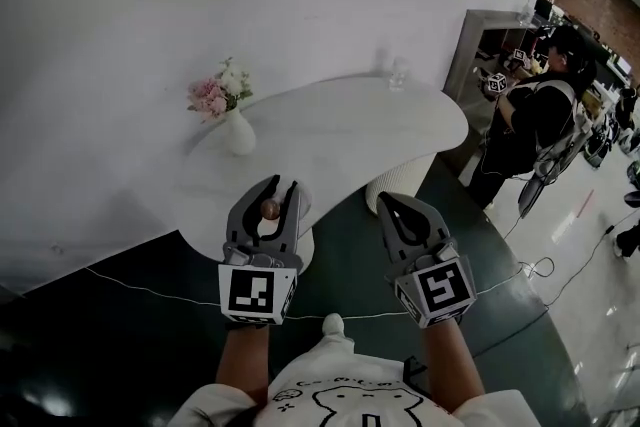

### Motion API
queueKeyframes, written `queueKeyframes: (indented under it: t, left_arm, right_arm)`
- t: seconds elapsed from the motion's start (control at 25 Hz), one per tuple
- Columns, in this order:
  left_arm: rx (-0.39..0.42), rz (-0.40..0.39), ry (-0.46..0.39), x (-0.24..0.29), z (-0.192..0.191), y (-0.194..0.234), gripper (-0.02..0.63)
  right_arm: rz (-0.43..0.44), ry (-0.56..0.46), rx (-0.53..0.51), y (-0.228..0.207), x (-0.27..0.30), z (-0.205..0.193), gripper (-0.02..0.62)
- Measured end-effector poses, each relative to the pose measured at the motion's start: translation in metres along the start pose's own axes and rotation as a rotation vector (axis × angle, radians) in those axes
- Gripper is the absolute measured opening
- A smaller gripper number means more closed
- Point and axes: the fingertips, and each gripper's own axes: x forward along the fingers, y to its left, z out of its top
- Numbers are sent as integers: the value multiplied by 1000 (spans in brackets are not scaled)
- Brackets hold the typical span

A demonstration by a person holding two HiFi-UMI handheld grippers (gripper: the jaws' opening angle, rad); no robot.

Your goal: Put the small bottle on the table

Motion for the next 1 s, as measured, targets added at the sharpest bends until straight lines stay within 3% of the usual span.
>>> queueKeyframes:
  t: [0.48, 1.0]
  left_arm:
    - [-30, 32, 34, 131, -56, 40, 95]
    - [-16, 139, 101, 153, -87, 89, 95]
  right_arm:
    - [30, 39, 34, -83, 112, -43, -6]
    - [145, 53, 66, -82, 181, -63, -6]
